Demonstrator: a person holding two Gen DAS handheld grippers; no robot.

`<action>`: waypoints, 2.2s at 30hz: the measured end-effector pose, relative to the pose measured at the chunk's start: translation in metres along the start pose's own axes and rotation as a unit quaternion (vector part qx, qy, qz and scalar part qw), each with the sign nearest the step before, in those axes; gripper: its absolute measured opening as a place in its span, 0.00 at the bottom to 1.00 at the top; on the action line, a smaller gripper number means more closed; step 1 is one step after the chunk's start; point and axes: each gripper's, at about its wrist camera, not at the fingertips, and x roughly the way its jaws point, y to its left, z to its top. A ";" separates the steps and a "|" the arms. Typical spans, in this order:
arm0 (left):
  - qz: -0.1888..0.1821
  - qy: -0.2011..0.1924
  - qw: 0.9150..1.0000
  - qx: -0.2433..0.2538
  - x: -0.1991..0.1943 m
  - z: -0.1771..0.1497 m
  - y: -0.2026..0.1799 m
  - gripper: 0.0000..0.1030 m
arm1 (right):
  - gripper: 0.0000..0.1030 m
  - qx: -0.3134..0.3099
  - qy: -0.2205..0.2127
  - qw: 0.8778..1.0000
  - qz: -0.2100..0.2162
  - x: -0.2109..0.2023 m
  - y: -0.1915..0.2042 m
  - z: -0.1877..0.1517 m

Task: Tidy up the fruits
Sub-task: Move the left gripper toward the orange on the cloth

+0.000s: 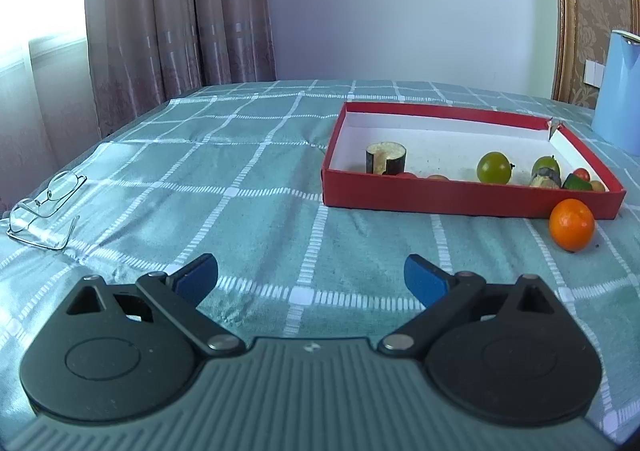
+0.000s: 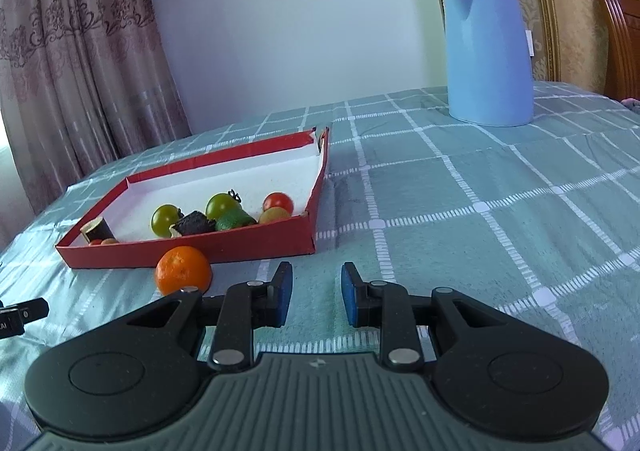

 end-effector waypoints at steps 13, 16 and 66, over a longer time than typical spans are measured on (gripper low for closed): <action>-0.011 -0.009 0.999 0.029 -0.010 0.006 -0.024 0.96 | 0.25 0.037 -0.005 0.999 0.012 -0.001 -0.012 -0.001; -0.037 -0.015 0.998 0.049 -0.017 0.012 -0.050 0.97 | 0.25 0.041 -0.008 0.999 0.016 -0.002 -0.014 -0.001; -0.078 0.022 0.992 0.096 0.029 0.028 -0.173 1.00 | 0.25 0.097 -0.029 0.993 0.059 -0.008 -0.034 -0.002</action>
